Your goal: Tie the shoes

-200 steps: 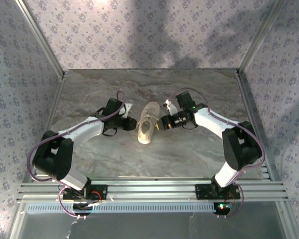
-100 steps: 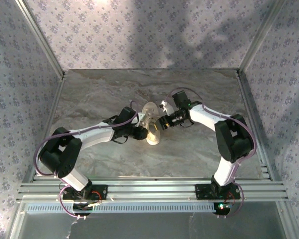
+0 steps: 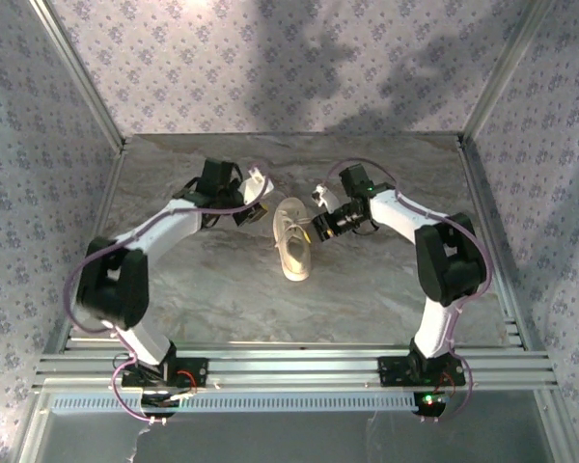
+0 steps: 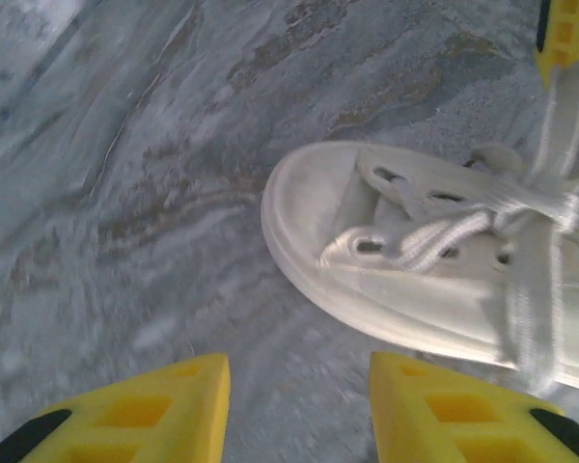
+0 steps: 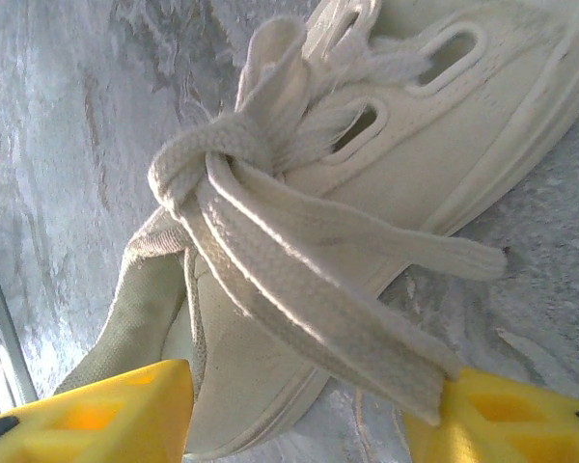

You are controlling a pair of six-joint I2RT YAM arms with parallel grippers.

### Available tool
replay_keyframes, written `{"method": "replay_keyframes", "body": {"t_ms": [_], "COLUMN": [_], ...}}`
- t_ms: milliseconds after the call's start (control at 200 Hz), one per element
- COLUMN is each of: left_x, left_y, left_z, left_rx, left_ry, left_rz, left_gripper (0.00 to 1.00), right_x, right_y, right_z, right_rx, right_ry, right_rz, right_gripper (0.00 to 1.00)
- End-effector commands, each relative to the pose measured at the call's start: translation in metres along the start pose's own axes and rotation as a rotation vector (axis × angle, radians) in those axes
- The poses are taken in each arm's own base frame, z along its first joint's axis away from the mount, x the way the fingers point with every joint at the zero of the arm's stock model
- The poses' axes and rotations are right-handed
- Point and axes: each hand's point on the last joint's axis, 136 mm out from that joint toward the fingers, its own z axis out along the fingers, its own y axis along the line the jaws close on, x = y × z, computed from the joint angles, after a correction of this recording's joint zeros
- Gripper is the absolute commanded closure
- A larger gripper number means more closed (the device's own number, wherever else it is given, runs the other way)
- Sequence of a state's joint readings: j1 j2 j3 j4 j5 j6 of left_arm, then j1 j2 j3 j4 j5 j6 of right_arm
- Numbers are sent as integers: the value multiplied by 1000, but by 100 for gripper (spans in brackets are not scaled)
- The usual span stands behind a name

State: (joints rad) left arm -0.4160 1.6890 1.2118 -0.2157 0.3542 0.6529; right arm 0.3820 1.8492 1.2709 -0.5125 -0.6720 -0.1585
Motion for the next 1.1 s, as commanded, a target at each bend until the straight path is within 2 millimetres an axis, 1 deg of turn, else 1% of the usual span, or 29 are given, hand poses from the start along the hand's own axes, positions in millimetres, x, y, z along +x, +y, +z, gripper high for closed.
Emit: {"method": "replay_keyframes", "body": {"t_ms": [0, 45, 60, 90, 245, 510, 645, 790, 899, 949, 1029, 1094], "left_x": [-3, -3, -4, -5, -2, 1, 6, 3, 1, 1, 2, 3], "left_y": [-13, -13, -13, -15, -30, -47, -52, -57, -65, -68, -72, -73], "left_z": [22, 29, 30, 33, 40, 54, 65, 74, 78, 77, 70, 59], "left_rx": [132, 158, 168, 192, 306, 379, 406, 416, 449, 460, 477, 481], "left_ry": [-26, -34, -37, -43, -51, -13, 6, 12, 11, 14, 26, 39], "left_rz": [210, 231, 238, 252, 293, 374, 393, 426, 440, 445, 447, 449], "left_gripper": [58, 58, 58, 58, 58, 55, 54, 52, 52, 56, 73, 83], "right_x": [9, 7, 11, 12, 13, 12, 11, 11, 10, 10, 8, 5], "right_y": [4, 3, 3, 3, 1, 0, -1, 0, 0, 0, -3, -2], "right_z": [6, 7, 7, 7, 10, 11, 11, 10, 9, 8, 5, 0], "right_rx": [-49, -53, -56, -59, -74, -81, -72, -66, -66, -59, -50, -60], "right_ry": [59, 58, 75, 81, 97, 114, 115, 120, 117, 116, 107, 86], "right_rz": [2, -2, 10, 12, 19, 10, 3, -4, -5, -5, 6, 16], "right_gripper": [41, 41, 41, 41, 42, 56, 59, 62, 66, 71, 86, 100]}}
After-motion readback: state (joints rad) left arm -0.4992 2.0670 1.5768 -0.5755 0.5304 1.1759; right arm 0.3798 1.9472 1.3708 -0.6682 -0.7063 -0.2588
